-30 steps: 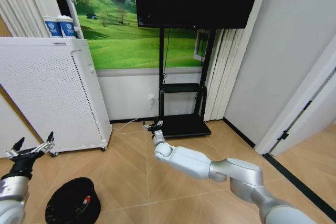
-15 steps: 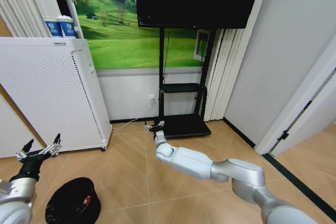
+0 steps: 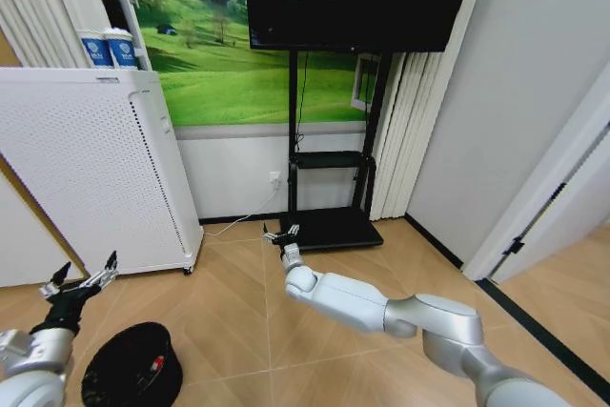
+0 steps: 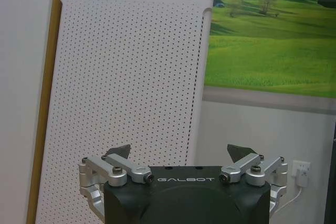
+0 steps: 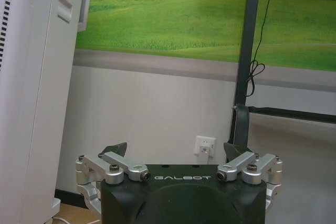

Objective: Pick up the trash bin and place the garbage on the floor into it.

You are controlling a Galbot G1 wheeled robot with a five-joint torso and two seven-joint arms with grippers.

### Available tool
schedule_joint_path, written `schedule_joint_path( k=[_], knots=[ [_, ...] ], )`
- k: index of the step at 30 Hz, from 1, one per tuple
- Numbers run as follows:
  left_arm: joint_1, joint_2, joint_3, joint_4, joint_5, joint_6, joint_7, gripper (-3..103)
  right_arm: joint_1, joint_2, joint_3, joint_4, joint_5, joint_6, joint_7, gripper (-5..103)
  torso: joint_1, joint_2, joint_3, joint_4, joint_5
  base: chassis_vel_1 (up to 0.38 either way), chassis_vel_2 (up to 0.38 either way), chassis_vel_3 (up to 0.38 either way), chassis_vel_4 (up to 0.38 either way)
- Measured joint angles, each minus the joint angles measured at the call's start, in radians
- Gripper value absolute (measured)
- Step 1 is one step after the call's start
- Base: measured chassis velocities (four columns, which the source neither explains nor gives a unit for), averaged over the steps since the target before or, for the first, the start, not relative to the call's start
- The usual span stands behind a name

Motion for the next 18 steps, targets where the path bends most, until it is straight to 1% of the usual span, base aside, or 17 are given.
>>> schedule_joint_path(
  k=[2,5,7,8,12,18],
  knots=[
    [0.007,-0.006,-0.01,-0.006,-0.024,0.005,-0.006,100,-0.011,-0.002,0.004,0.0,-0.011,0.005,-0.003,100,0.0,0.0,0.0,-0.0002,0.0,0.0,0.0,0.0,0.0],
    [0.012,-0.009,-0.014,-0.007,-0.032,0.005,-0.007,100,-0.014,-0.003,0.005,0.002,-0.014,0.007,-0.003,100,0.0,0.001,0.001,-0.0002,0.0,0.0,0.0,0.0,0.0],
    [0.032,-0.025,-0.024,-0.013,-0.06,0.004,-0.007,100,-0.027,-0.008,0.01,0.015,-0.029,0.011,-0.001,100,0.002,0.009,0.006,0.0002,0.0001,0.0,0.0,0.0,0.0],
    [0.032,-0.025,-0.024,-0.013,-0.06,0.004,-0.007,100,-0.027,-0.008,0.01,0.015,-0.029,0.011,-0.001,100,0.002,0.009,0.006,0.0002,0.0001,0.0,0.0,0.0,0.0],
    [0.054,-0.056,-0.026,-0.028,-0.041,-0.004,-0.002,100,-0.043,-0.015,0.014,0.031,-0.047,0.016,0.01,100,0.009,0.029,0.02,0.0002,0.0,0.0,0.0,0.0,0.0],
    [0.066,-0.072,-0.026,-0.042,-0.021,-0.006,-0.001,100,-0.044,-0.018,0.015,0.04,-0.055,0.018,0.022,100,0.015,0.05,0.034,-0.0001,0.0,0.0,0.0,0.0,0.0]
  ],
)
